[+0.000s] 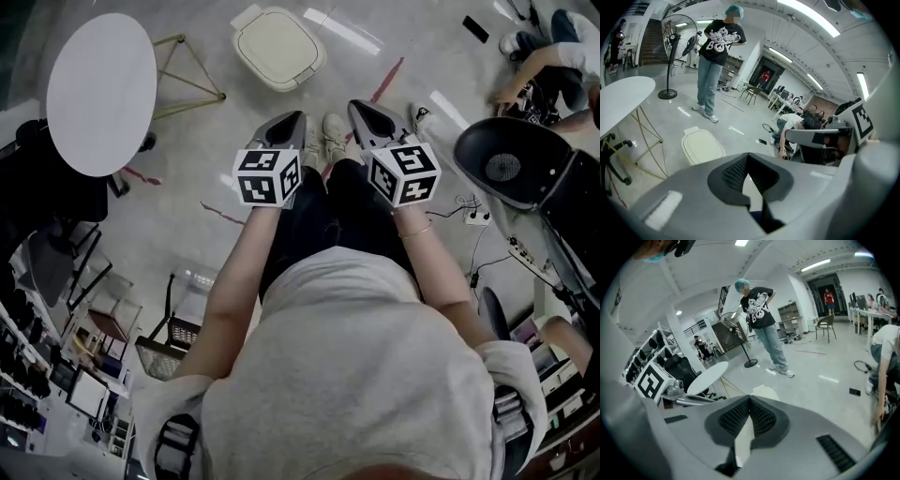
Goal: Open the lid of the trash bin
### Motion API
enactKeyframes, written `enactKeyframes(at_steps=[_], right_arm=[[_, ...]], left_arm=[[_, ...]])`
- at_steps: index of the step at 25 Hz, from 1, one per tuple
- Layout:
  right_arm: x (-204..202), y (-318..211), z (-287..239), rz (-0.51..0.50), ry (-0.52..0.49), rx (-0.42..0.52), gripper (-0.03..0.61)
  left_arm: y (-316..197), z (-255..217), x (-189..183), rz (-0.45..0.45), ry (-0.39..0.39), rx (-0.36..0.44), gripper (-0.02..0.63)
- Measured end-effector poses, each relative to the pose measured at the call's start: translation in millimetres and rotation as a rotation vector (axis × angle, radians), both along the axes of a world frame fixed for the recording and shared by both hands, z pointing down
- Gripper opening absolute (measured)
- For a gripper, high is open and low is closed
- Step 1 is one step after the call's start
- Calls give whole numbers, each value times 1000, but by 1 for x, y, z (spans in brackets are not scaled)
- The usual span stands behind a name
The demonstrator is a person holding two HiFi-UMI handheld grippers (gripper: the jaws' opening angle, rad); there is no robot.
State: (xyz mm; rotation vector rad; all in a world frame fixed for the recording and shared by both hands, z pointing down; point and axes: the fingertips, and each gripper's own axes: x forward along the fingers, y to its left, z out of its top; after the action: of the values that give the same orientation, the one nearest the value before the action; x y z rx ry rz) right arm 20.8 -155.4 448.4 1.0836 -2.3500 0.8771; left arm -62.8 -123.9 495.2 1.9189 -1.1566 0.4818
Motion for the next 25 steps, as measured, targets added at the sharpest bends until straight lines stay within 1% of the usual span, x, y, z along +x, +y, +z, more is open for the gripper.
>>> enactKeyframes(at_steps=[3,7,10,14,17,21,25], right_arm=[[3,2,24,-22,14,-35,8],[-2,0,53,-68,30,-74,8],[-8,-8,76,-93,34,-94,8],[-1,-16,109,-81,35,-129,8],[2,-21,137,-64,29,-160,8],[-3,-20,168,-68,29,-207,8],[-11,-10,197,-117,22,-238,8]], left_arm=[[-2,21,1,4,-14,-25,5],[-7,50,1,3,-23,-67,5],[-15,76,-4,-17,-33,-90,5],[-20,107,-1,-40,-35,-130,5],[-20,128,5,-22,-47,-152,5],[-18,158,6,14,-68,-182,5],[-29,189,10,62,-83,-205,5]])
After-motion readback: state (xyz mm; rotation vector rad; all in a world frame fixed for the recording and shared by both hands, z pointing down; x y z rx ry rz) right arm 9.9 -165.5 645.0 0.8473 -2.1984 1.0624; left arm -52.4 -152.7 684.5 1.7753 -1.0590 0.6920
